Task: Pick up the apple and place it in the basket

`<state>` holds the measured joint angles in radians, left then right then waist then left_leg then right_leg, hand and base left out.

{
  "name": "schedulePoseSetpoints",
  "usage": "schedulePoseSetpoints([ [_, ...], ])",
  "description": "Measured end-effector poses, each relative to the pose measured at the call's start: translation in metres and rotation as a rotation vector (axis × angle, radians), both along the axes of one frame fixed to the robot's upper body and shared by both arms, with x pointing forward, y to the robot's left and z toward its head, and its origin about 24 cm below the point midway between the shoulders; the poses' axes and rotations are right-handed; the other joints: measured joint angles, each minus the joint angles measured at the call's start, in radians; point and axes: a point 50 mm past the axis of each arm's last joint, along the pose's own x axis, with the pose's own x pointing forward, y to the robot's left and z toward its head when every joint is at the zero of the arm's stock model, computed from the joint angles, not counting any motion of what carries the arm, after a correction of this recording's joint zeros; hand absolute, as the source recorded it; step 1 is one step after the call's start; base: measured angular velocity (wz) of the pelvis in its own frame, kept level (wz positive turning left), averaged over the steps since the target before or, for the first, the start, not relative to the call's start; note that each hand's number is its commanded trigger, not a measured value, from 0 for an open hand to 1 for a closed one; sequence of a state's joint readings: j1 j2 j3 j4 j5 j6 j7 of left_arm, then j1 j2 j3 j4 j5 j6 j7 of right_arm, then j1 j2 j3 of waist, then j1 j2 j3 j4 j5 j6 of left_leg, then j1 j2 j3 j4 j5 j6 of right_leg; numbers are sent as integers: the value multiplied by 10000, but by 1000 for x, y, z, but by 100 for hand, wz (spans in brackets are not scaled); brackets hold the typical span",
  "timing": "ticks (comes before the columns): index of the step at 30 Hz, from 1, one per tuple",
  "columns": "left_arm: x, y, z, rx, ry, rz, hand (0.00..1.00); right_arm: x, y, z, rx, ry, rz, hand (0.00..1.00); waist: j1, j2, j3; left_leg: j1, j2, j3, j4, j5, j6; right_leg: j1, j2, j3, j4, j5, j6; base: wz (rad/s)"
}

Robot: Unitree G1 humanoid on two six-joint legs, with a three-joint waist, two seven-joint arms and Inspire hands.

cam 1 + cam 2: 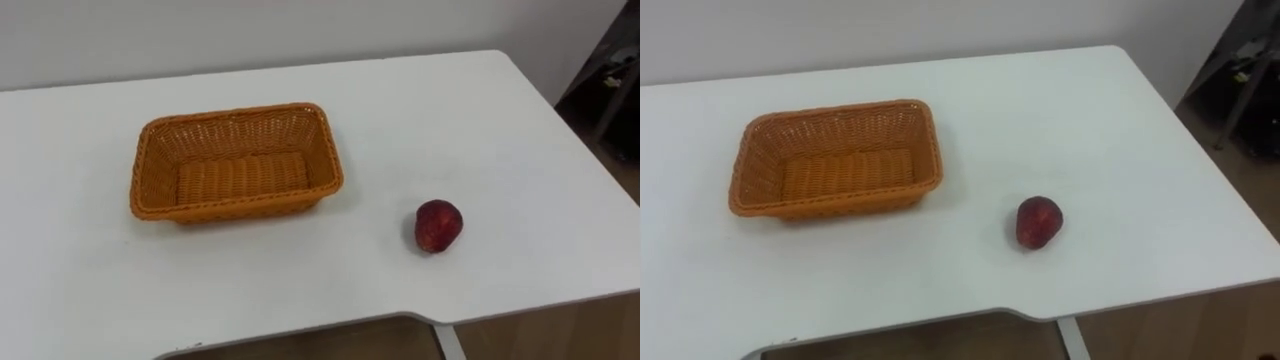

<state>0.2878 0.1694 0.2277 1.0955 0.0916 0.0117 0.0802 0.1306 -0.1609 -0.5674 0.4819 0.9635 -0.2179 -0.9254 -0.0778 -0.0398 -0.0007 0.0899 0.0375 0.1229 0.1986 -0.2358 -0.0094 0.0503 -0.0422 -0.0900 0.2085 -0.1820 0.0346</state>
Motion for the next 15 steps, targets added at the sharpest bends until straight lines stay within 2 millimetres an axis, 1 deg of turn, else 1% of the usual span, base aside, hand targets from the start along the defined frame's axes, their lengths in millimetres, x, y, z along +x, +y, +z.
schedulePoseSetpoints([
  [1,-1,-1,0,-2,3,-88,0,6,-1,11,-879,479,228,0,50,16,-2,-4,0,0,-9,0,0,-4,2,-1,-8,0,0,5],
  [2,-1,-1,0,-4,3,-163,0,9,-1,17,-1387,728,432,0,54,16,-2,-11,0,-1,-9,0,0,-9,2,-4,-10,0,0,0],
  [4,-3,-2,0,4,90,-395,0,22,1,41,-3384,1434,1062,0,149,82,-38,-112,0,1,-15,0,0,-114,4,-2,-8,2,-2,0],
  [5,-2,-2,0,17,93,-485,0,26,2,47,-3944,1593,1213,0,171,94,-40,-156,1,2,-13,1,0,-165,5,-3,0,3,-2,-3],
  [7,2,-2,-1,42,8,-587,0,35,8,63,-5647,2124,1659,0,391,105,-43,-207,5,10,2,3,0,-235,9,-5,11,10,-14,0],
  [9,4,-3,-1,38,-75,-709,0,42,13,71,-6637,2465,2237,0,552,78,-37,-217,10,67,-7,4,0,-324,7,22,101,10,-14,-7],
  [12,6,-6,-1,-47,-56,-1050,0,60,27,85,-7782,2047,3385,0,705,121,-41,-245,11,81,-23,4,1,-362,4,20,114,10,-13,-2],
  [14,9,-8,-2,-135,-172,-1208,0,68,37,91,-8417,1874,4260,0,775,75,-10,-246,15,62,-22,4,1,-364,8,13,112,9,-13,0],
  [15,12,-9,-2,-224,-229,-1331,0,73,43,95,-8883,1794,4837,0,828,65,30,-252,15,49,-14,4,1,-364,8,9,111,10,-14,3],
])
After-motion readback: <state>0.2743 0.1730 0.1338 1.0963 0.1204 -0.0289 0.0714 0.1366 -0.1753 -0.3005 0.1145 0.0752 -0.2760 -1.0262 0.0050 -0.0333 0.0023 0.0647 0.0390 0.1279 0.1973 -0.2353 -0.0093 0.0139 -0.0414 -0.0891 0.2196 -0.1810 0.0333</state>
